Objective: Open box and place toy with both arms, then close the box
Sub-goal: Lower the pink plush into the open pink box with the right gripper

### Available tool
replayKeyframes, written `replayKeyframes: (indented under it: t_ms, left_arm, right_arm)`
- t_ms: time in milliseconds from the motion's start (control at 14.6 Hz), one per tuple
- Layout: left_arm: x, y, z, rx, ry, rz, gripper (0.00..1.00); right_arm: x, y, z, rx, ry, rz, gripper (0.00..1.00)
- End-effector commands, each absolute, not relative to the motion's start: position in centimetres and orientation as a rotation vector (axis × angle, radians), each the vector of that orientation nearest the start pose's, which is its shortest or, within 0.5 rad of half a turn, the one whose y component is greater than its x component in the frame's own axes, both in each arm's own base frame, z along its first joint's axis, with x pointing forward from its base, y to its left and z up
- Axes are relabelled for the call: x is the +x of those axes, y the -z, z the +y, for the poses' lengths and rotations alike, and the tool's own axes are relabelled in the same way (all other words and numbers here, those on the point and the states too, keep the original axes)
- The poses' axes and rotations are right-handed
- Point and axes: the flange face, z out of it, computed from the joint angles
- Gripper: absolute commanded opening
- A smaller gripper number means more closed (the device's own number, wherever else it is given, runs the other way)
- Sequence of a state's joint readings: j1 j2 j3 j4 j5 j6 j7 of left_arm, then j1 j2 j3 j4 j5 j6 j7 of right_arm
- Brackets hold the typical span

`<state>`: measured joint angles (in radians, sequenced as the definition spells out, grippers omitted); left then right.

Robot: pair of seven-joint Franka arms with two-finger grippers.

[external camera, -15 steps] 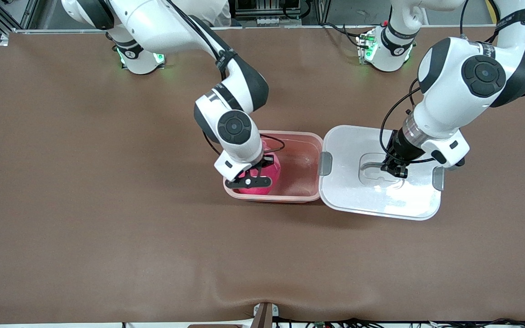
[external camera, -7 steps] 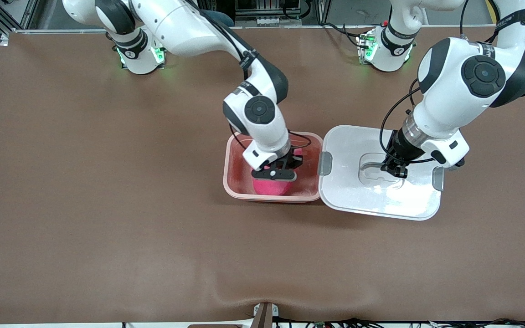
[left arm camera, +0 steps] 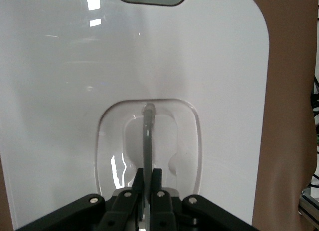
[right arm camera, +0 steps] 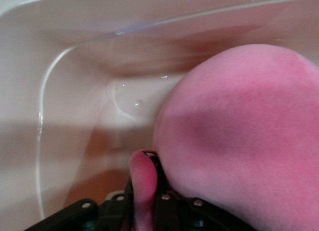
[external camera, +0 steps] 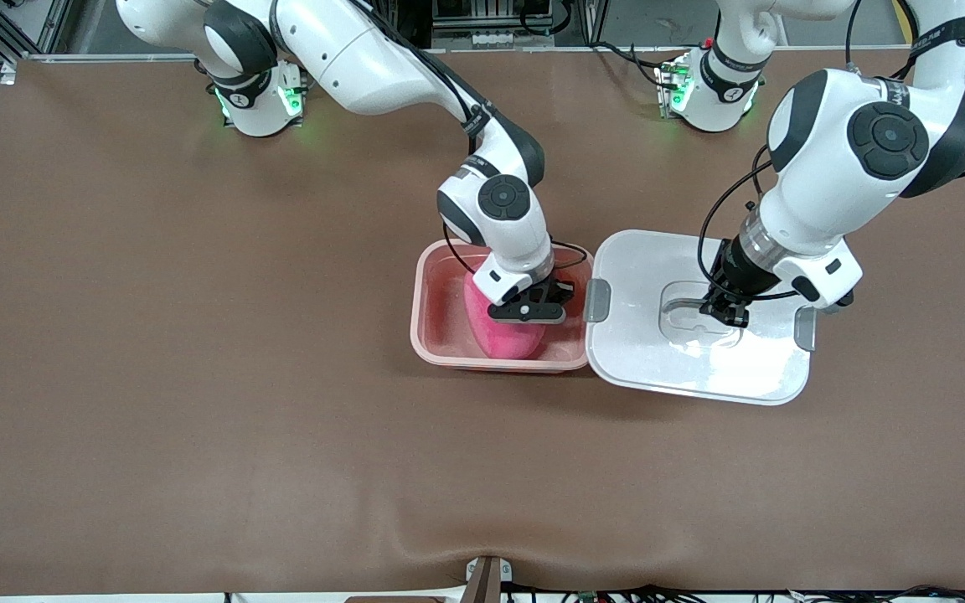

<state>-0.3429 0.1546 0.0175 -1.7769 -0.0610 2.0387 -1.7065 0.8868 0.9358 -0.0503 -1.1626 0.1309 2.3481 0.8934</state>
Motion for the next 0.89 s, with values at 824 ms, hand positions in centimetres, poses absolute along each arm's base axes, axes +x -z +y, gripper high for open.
replayKeyframes:
  t_ms: [824]
  left_arm:
    - [57.8,-48.3,-18.0,-2.543,0.006,-2.074,0.00]
  right_arm:
    - [55.1,-36.8,55.8,-2.874,0.285,0.176,1.00]
